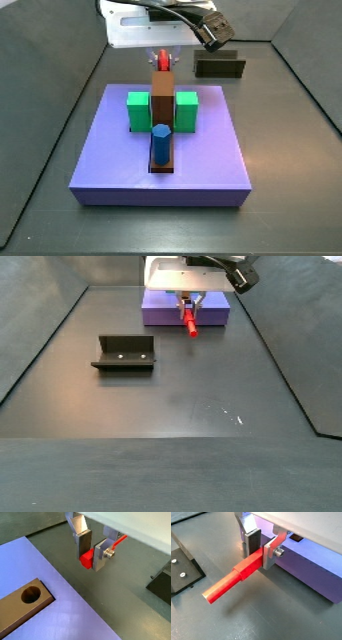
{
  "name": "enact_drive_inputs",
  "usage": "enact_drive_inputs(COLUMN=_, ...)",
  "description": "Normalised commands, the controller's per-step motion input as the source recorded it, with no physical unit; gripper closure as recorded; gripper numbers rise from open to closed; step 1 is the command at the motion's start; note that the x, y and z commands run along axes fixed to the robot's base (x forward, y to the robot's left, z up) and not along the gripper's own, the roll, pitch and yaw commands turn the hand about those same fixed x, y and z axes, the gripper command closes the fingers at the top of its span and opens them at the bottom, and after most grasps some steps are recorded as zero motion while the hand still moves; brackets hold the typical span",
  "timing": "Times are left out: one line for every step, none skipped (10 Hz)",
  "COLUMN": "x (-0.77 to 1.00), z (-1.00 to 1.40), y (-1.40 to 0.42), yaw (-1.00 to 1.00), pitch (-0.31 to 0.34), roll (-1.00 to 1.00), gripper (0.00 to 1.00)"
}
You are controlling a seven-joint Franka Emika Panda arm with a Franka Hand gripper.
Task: Pick up the red object. Move up. Place the red object on the fixture. Regrasp the red object. Move to above the board. Insert the red object.
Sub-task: Place the red object on the fixture.
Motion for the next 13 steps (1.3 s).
enact_drive_inputs(x=0.09, z=0.00, y=0.00, yaw=-0.02, pitch=0.000, roll=-0.09, gripper=1.00)
enact_drive_inputs(x=0.26, z=0.19, y=0.29, yaw=-0.36, pitch=-0.251, roll=-0.85, gripper=1.00)
enact_drive_inputs(x=0.69, z=0.09, y=0.25, yaw=-0.27, pitch=-0.169, roll=-0.89, gripper=1.00)
enact_drive_inputs(x=0.75, z=0.11, y=0.23, yaw=-0.29, pitch=-0.151, roll=-0.85, gripper=1.00)
enact_drive_inputs(x=0.84, z=0.11, y=0.20, yaw=-0.24, pitch=-0.114, roll=-0.81, gripper=1.00)
enact_drive_inputs(x=0.89, z=0.08, y=0.20, yaw=-0.13, pitch=-0.054, roll=-0.77, gripper=1.00)
enact_drive_inputs(x=0.87, z=0.09, y=0.19, yaw=-0.13, pitch=-0.043, roll=-0.79, gripper=1.00)
enact_drive_inputs(x=0.79, z=0.16, y=0.21, yaw=-0.16, pitch=0.000, roll=-0.84, gripper=1.00)
enact_drive_inputs(x=0.76, z=0.20, y=0.22, yaw=-0.17, pitch=0.000, roll=-0.87, gripper=1.00)
enact_drive_inputs(x=0.71, z=0.15, y=0.24, yaw=-0.15, pitch=0.000, roll=-0.93, gripper=1.00)
enact_drive_inputs(x=0.63, z=0.10, y=0.25, yaw=-0.12, pitch=-0.020, roll=-1.00, gripper=1.00)
enact_drive_inputs(x=0.58, z=0.04, y=0.27, yaw=-0.06, pitch=-0.017, roll=-1.00, gripper=1.00)
enact_drive_inputs(x=0.57, z=0.00, y=0.31, yaw=0.00, pitch=-0.006, roll=-1.00, gripper=1.00)
